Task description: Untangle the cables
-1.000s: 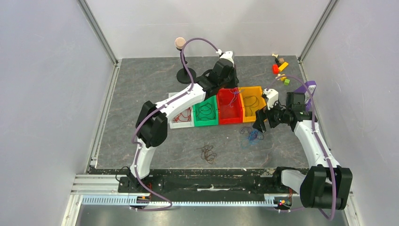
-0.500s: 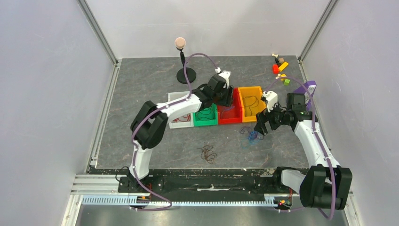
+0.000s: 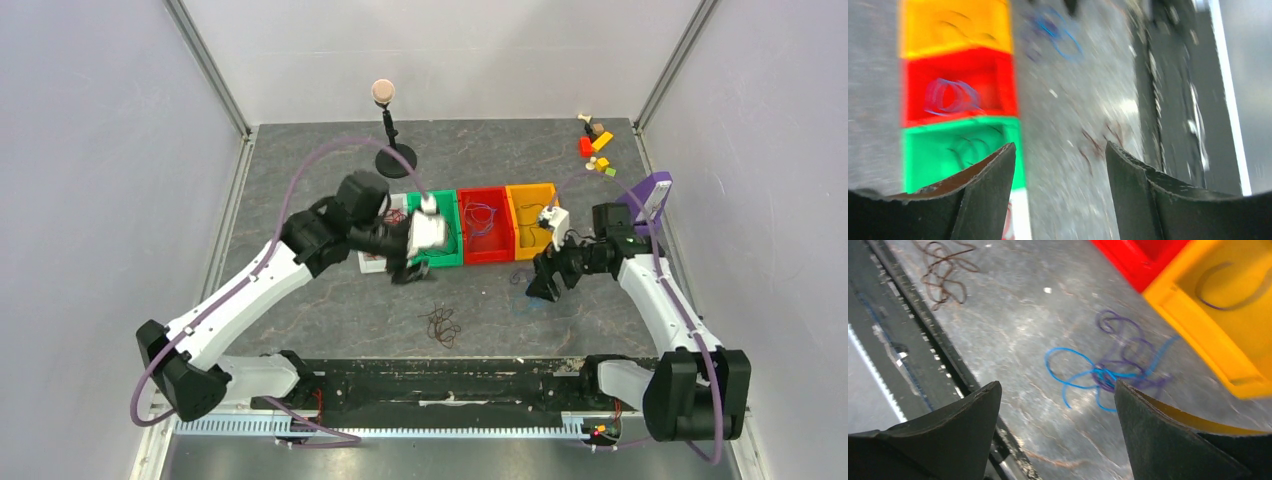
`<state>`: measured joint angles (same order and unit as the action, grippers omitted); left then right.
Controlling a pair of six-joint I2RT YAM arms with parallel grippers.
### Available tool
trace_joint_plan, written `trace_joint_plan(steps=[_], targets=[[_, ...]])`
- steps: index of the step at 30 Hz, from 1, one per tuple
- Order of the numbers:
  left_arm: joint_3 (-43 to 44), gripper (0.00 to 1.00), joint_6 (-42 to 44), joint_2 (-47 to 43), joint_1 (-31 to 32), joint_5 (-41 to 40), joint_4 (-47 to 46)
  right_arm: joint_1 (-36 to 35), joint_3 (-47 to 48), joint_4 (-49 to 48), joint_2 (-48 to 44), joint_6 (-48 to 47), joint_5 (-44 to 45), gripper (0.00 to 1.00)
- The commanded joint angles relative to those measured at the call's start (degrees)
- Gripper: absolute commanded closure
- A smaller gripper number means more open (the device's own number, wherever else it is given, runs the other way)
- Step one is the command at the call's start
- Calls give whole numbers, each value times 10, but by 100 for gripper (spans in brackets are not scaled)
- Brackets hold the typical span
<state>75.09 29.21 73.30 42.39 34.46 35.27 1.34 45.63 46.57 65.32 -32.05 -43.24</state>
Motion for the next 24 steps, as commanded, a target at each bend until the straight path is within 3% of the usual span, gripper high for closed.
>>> trace_joint_plan(steps=[1,5,10,15,19,24], targets=[[-99,29,395,8,2,90,233,-65,-17,-45,21,62,-38,15],[-117,31,498,42,31,65,228,-108,-19,-76,54,105,-38,18],[-97,36,471,89,25,85,228,-154,-37,-158,57,165,-57,23],[-161,32,355,17,-74,164,162,-263,-65,-332,55,232,-6,24],[-196,31,235,-38,-152,189,102,-357,-21,-378,122,252,16,25],[-235,30,162,-88,-214,191,54,-425,-1,-435,181,311,12,26]])
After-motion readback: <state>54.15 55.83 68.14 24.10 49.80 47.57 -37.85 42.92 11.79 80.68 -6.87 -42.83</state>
